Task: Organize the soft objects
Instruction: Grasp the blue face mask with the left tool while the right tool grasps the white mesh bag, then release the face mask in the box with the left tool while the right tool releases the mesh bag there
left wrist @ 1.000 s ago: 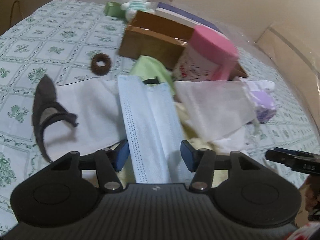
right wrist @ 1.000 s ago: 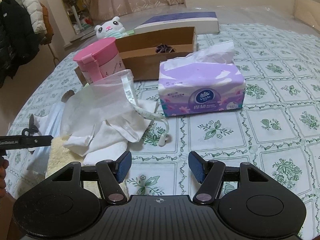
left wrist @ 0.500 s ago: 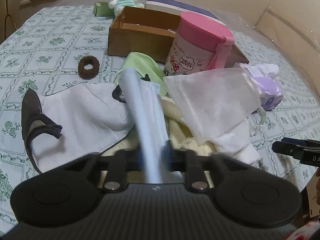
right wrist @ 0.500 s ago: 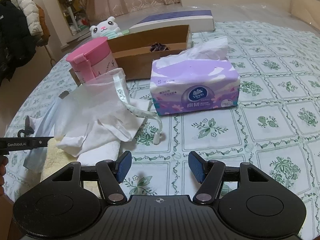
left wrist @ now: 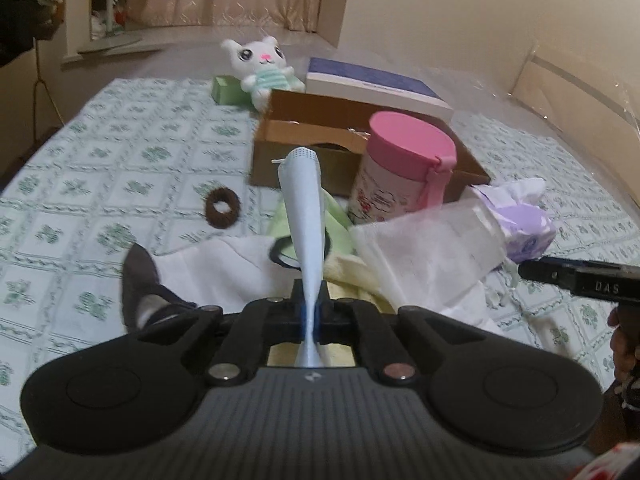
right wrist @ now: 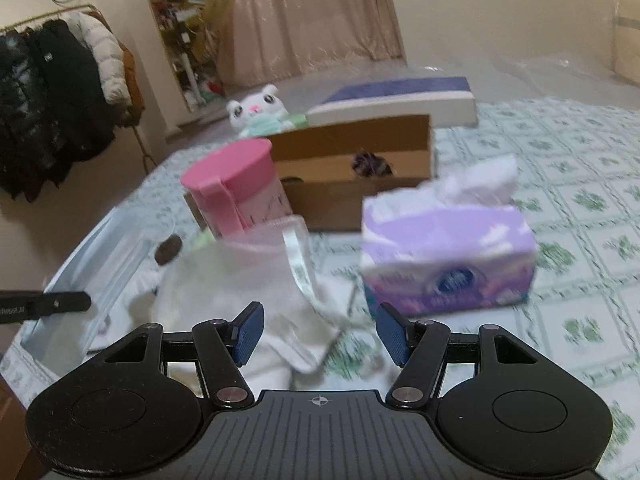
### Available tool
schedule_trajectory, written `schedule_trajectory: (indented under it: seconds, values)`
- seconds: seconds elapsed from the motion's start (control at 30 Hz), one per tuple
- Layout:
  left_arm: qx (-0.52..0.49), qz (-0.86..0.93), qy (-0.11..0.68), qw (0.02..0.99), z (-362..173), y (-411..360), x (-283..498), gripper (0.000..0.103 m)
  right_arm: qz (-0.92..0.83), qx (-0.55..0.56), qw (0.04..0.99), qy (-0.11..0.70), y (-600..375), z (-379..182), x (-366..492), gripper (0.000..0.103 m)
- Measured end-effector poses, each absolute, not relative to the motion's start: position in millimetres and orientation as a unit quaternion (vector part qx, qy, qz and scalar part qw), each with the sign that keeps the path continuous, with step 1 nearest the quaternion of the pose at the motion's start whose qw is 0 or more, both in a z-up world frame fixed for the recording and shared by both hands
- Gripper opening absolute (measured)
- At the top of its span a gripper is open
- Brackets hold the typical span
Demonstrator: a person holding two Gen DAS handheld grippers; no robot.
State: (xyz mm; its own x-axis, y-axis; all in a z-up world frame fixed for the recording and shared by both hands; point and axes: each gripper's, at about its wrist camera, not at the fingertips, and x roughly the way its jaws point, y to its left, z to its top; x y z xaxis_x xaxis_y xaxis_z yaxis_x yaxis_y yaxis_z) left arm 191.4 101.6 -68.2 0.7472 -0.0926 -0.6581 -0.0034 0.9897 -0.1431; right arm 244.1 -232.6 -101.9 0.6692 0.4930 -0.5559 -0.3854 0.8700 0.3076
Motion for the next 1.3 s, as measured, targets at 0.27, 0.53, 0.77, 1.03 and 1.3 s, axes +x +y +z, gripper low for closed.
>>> schedule_trajectory:
  seconds: [0.27, 0.53, 0.77, 1.03, 1.3]
  values:
    - [-0.074, 0.0, 0.353, 0.933, -67, 118, 189, 0.003, 0.262, 0.114, 0.9, 0.33, -224, -117, 279, 0.048]
    - [-0.069, 0.007, 0.356, 0.932, -69, 121, 188, 0.003, 0.3, 0.123, 0.887, 0.328, -222, -117, 281, 0.003]
    - [-0.05, 0.003, 0.35, 0.935, -61, 121, 189, 0.003, 0.314, 0.14, 0.889, 0.302, -243, -90, 266, 0.002]
    - [-0.02, 0.002, 0.335, 0.942, -44, 125, 201, 0.003, 0.313, 0.135, 0.902, 0.265, -267, -47, 263, 0.001]
    - [0.006, -0.01, 0.317, 0.948, -28, 126, 222, 0.003, 0.301, 0.145, 0.911, 0.242, -282, -17, 277, 0.001]
